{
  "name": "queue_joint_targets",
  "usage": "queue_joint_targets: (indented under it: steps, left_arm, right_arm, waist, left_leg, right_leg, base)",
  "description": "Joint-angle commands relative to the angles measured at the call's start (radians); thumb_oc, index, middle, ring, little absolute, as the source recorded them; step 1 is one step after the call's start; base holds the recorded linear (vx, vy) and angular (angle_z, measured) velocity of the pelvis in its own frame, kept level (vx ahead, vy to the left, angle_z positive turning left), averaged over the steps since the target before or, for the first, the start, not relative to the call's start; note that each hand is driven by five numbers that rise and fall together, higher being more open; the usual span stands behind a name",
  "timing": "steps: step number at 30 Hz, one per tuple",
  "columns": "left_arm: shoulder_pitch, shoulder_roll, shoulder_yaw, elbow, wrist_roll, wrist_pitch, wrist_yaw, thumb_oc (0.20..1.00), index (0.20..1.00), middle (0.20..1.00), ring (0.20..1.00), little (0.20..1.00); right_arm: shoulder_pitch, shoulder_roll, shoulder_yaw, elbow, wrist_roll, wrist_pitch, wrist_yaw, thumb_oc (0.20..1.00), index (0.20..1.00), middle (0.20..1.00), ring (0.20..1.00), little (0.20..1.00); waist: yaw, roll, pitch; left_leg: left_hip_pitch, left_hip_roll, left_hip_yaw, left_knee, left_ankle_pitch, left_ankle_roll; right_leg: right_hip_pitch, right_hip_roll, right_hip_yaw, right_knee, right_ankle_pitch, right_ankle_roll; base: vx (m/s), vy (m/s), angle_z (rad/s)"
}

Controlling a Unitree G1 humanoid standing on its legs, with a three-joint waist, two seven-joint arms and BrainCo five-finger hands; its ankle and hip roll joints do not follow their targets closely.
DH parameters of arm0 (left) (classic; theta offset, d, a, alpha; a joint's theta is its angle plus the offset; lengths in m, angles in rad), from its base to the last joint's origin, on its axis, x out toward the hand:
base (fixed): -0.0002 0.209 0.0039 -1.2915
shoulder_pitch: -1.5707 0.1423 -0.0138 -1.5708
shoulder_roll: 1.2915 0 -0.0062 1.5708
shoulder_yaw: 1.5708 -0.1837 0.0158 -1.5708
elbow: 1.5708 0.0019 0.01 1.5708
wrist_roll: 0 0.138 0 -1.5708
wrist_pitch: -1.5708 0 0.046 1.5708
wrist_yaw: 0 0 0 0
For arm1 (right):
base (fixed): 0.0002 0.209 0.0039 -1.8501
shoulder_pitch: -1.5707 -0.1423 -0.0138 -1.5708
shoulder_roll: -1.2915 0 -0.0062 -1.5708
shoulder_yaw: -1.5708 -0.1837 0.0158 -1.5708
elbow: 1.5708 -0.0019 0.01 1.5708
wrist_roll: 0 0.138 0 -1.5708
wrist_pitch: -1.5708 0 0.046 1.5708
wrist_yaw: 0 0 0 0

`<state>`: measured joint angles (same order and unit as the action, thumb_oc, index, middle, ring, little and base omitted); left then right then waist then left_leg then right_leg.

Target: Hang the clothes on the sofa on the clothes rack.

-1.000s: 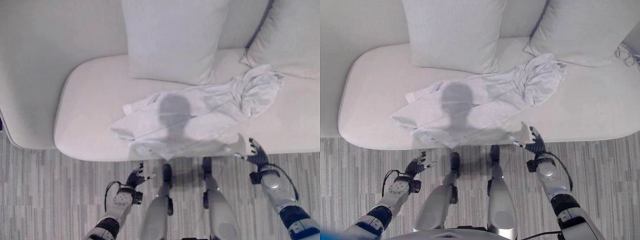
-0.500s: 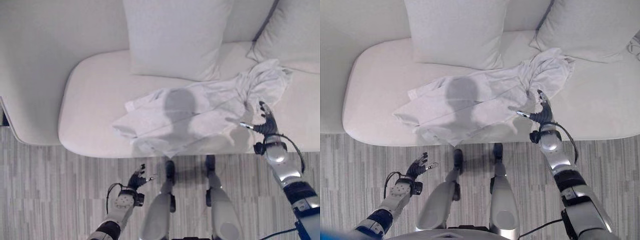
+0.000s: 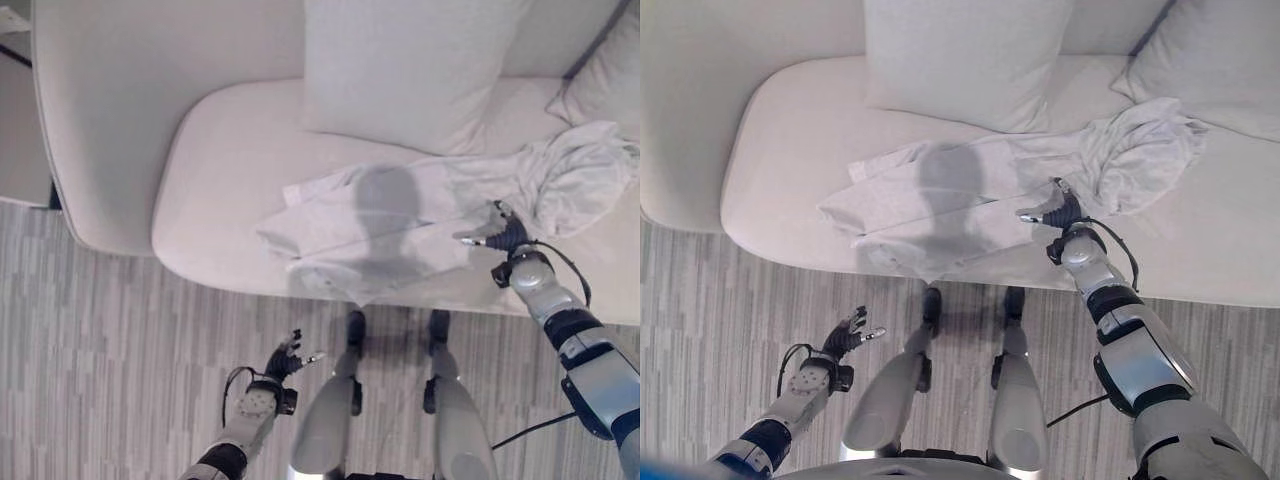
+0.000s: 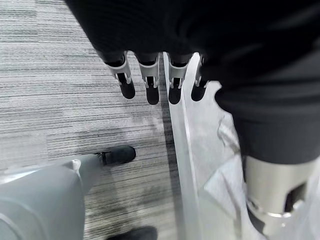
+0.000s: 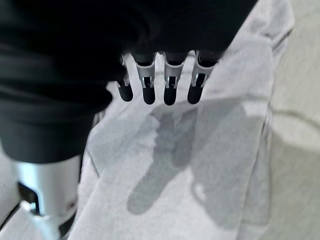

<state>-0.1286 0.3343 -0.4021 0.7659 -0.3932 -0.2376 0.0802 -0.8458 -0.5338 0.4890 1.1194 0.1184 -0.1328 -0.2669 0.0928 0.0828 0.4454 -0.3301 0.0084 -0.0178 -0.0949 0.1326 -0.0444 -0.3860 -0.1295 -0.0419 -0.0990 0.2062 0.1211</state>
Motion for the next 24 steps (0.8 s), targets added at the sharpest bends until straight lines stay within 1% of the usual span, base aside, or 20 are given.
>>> queue_joint_targets:
  steps: [1,6,7,8,9,10,11,12,13,17,24]
  left_arm:
    - [0.051,0.063,-0.009,-0.077,-0.068,-0.043,0.006,1.000,1.000,1.000,1.000,1.000]
    - [0.071,0.083,-0.011,-0.146,-0.072,-0.044,0.003,1.000,1.000,1.000,1.000,1.000]
    - [0.071,0.085,-0.012,-0.164,-0.066,-0.044,0.005,1.000,1.000,1.000,1.000,1.000]
    - [0.070,0.085,-0.012,-0.164,-0.066,-0.044,0.005,1.000,1.000,1.000,1.000,1.000]
    - [0.067,0.085,-0.013,-0.173,-0.057,-0.042,0.010,1.000,1.000,1.000,1.000,1.000]
    - [0.066,0.085,-0.013,-0.173,-0.057,-0.042,0.010,1.000,1.000,1.000,1.000,1.000]
    - [0.059,0.083,-0.016,-0.179,-0.050,-0.039,0.017,1.000,1.000,1.000,1.000,1.000]
    - [0.058,0.082,-0.016,-0.179,-0.050,-0.039,0.017,1.000,1.000,1.000,1.000,1.000]
    - [0.050,0.077,-0.018,-0.189,-0.040,-0.037,0.035,1.000,1.000,1.000,1.000,1.000]
    - [0.037,0.063,-0.019,-0.184,-0.036,-0.034,0.056,1.000,1.000,1.000,1.000,1.000]
    - [0.026,0.052,-0.039,-0.193,-0.026,-0.031,0.067,1.000,1.000,1.000,1.000,1.000]
  right_arm:
    - [-0.088,-0.061,0.054,0.062,-0.010,0.024,-0.004,1.000,1.000,1.000,1.000,1.000]
    - [-0.143,-0.104,0.063,0.195,-0.073,0.064,-0.028,1.000,1.000,1.000,1.000,1.000]
    - [-0.159,-0.128,0.054,0.226,-0.092,0.076,-0.040,1.000,1.000,1.000,1.000,1.000]
    - [-0.159,-0.128,0.054,0.227,-0.092,0.076,-0.040,1.000,1.000,1.000,1.000,1.000]
    - [-0.175,-0.155,0.055,0.249,-0.123,0.092,-0.057,1.000,1.000,1.000,1.000,1.000]
    - [-0.175,-0.155,0.056,0.249,-0.123,0.092,-0.057,1.000,1.000,1.000,1.000,1.000]
    - [-0.195,-0.181,0.064,0.271,-0.166,0.114,-0.078,1.000,1.000,1.000,1.000,1.000]
    - [-0.196,-0.182,0.065,0.271,-0.166,0.114,-0.078,1.000,1.000,1.000,1.000,1.000]
    - [-0.215,-0.218,0.063,0.283,-0.214,0.145,-0.115,1.000,1.000,1.000,1.000,1.000]
    - [-0.216,-0.247,0.071,0.275,-0.268,0.168,-0.141,1.000,1.000,1.000,1.000,1.000]
    - [-0.203,-0.261,0.094,0.281,-0.348,0.190,-0.157,1.000,1.000,1.000,1.000,1.000]
  waist:
    - [0.009,-0.014,-0.027]
    - [0.034,0.021,-0.010]
    - [0.040,0.037,-0.004]
    - [0.039,0.038,-0.004]
    - [0.046,0.054,0.001]
    - [0.046,0.054,0.001]
    - [0.051,0.071,0.007]
    - [0.050,0.072,0.007]
    - [0.052,0.095,0.015]
    - [0.053,0.111,0.018]
    - [0.061,0.114,0.019]
  left_leg:
    - [-0.047,-0.009,-0.041,0.008,0.000,-0.032]
    - [-0.075,-0.024,-0.065,0.008,0.013,-0.034]
    - [-0.085,-0.032,-0.076,0.008,0.016,-0.035]
    - [-0.086,-0.032,-0.076,0.008,0.017,-0.035]
    - [-0.098,-0.042,-0.087,0.008,0.023,-0.035]
    - [-0.099,-0.042,-0.088,0.008,0.023,-0.035]
    - [-0.111,-0.051,-0.099,0.008,0.028,-0.036]
    - [-0.112,-0.051,-0.101,0.008,0.029,-0.036]
    - [-0.127,-0.064,-0.117,0.008,0.033,-0.036]
    - [-0.141,-0.073,-0.135,0.008,0.040,-0.036]
    - [-0.157,-0.081,-0.159,0.008,0.046,-0.037]
  right_leg:
    - [-0.011,-0.077,0.038,0.012,0.007,0.092]
    - [-0.021,-0.085,0.022,0.012,0.008,0.095]
    - [-0.026,-0.090,0.016,0.012,0.009,0.097]
    - [-0.026,-0.090,0.015,0.012,0.009,0.097]
    - [-0.030,-0.097,0.007,0.012,0.010,0.100]
    - [-0.031,-0.097,0.006,0.012,0.010,0.100]
    - [-0.034,-0.105,-0.002,0.012,0.011,0.103]
    - [-0.034,-0.105,-0.004,0.012,0.011,0.103]
    - [-0.038,-0.115,-0.016,0.016,0.011,0.105]
    - [-0.039,-0.125,-0.035,0.023,0.009,0.108]
    - [-0.034,-0.129,-0.051,0.020,0.005,0.111]
  base:
    - [-0.03,-0.003,0.13]
    - [-0.03,-0.001,0.12]
    - [-0.02,0.000,0.25]
    - [-0.03,0.007,0.23]
    - [-0.02,0.007,0.18]
    - [-0.04,0.013,0.10]
    - [-0.02,0.008,0.15]
    - [-0.05,0.029,0.27]
    - [-0.04,0.023,0.33]
    - [-0.02,0.009,0.22]
    - [-0.01,-0.002,0.08]
